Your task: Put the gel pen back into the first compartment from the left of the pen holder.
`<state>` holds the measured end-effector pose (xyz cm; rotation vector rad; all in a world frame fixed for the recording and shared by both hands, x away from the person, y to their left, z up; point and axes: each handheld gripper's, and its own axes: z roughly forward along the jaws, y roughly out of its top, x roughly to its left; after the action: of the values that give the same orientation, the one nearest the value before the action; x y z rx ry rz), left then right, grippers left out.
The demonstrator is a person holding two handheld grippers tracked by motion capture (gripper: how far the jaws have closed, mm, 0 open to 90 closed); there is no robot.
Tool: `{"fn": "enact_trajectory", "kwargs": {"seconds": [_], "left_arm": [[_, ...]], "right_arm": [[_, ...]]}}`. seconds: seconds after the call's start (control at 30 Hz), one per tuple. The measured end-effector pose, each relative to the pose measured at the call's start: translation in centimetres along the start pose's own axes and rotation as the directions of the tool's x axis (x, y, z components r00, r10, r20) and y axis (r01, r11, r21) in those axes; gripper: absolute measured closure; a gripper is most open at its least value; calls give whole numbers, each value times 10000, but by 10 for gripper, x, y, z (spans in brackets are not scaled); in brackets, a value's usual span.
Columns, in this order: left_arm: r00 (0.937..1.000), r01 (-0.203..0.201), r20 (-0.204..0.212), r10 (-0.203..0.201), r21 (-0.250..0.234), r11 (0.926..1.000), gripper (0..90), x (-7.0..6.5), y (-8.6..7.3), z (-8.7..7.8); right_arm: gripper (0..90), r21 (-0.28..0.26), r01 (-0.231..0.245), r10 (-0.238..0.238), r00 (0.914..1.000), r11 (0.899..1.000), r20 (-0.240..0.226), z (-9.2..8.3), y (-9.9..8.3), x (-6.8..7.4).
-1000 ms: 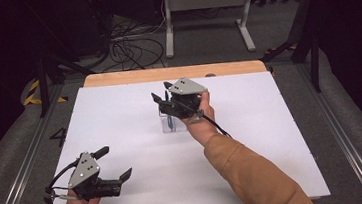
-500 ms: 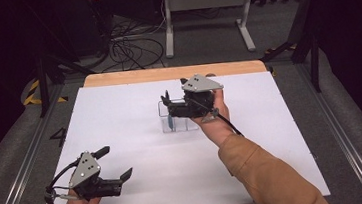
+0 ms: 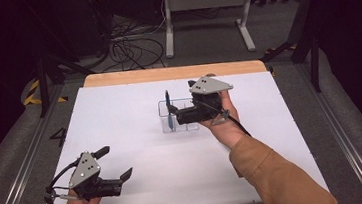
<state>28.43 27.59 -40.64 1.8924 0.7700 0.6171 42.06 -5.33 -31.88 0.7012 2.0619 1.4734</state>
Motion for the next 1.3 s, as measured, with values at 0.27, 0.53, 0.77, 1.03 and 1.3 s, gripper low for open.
{"fn": "enact_trajectory", "kwargs": {"seconds": [0.27, 0.53, 0.77, 1.03, 1.3], "left_arm": [[10000, 13, 43, -13, -55, 10000, 46, 2, 2, 2], [9999, 48, 164, -46, -84, 10000, 46, 4, 3, 5], [9999, 2, 166, -1, -83, 10000, 46, 3, 4, 5], [9998, -21, 178, 23, -94, 10000, 46, 3, 4, 7], [9997, 32, 239, -30, -111, 9999, 46, 4, 5, 8]], "right_arm": [[0, 1056, -228, 237, 9997, 9942, -76, -18, -2, -4], [0, 1676, -1116, 1092, 9937, 9795, 238, -32, -8, -9], [0, 1258, -1471, 1452, 9891, 9811, 237, -47, -15, -17], [2, 1305, -837, 807, 9964, 9879, 278, -65, -24, -20], [25, 1506, -896, 846, 9956, 9845, 394, -82, -25, -26]]}}
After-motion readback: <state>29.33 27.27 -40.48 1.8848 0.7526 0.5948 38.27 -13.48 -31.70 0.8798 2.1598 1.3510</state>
